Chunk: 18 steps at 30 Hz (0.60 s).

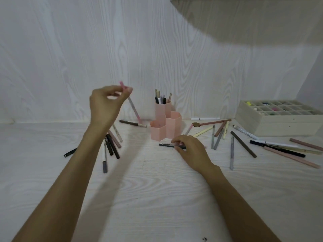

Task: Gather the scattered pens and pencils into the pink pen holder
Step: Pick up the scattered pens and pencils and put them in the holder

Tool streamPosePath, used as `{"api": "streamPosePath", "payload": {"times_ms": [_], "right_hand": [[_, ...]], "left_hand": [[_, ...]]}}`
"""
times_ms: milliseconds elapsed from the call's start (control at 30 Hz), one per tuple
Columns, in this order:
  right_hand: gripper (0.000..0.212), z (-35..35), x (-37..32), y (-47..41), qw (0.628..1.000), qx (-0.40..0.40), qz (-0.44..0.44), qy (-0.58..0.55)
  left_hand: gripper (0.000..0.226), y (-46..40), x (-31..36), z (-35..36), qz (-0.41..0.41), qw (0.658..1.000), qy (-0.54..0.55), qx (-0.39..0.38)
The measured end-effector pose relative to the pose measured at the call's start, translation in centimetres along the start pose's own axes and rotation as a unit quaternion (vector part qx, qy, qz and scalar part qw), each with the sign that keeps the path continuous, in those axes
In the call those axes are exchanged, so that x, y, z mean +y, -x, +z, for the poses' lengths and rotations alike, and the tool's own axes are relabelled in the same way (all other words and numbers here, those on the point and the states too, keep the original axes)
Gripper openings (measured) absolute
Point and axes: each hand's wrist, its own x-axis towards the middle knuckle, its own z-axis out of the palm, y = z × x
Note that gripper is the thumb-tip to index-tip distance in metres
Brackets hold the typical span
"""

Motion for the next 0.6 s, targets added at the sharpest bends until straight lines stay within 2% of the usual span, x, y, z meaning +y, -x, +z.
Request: {"api": "streamPosePath", "payload": {"times_ms": [167, 333, 467, 600], "right_hand": [[0.031, -0.1, -0.2, 0.4, 0.999, 0.038, -0.01, -0.003], [0.036, -0.3, -0.5, 0.5, 0.995, 0.093, -0.026, -0.014], [0.039, -0.9, -0.5, 0.4, 0.977, 0.21, -0.026, -0.022], [0.046, -1.3, -0.6, 0.2, 0.96, 0.275, -0.032, -0.023]], "left_hand": [[0.025, -3.2, 5.0, 3.2, 0.118, 0.989, 0.065, 0.061], [0.048, -4.2, 5.1, 7.0, 0.152, 0.986, 0.0, 0.066], [0.041, -4.1, 4.2, 8.8, 0.202, 0.975, -0.057, 0.075], [0.029, -3.8, 3.4, 10.2, 0.218, 0.972, -0.063, 0.059]]}}
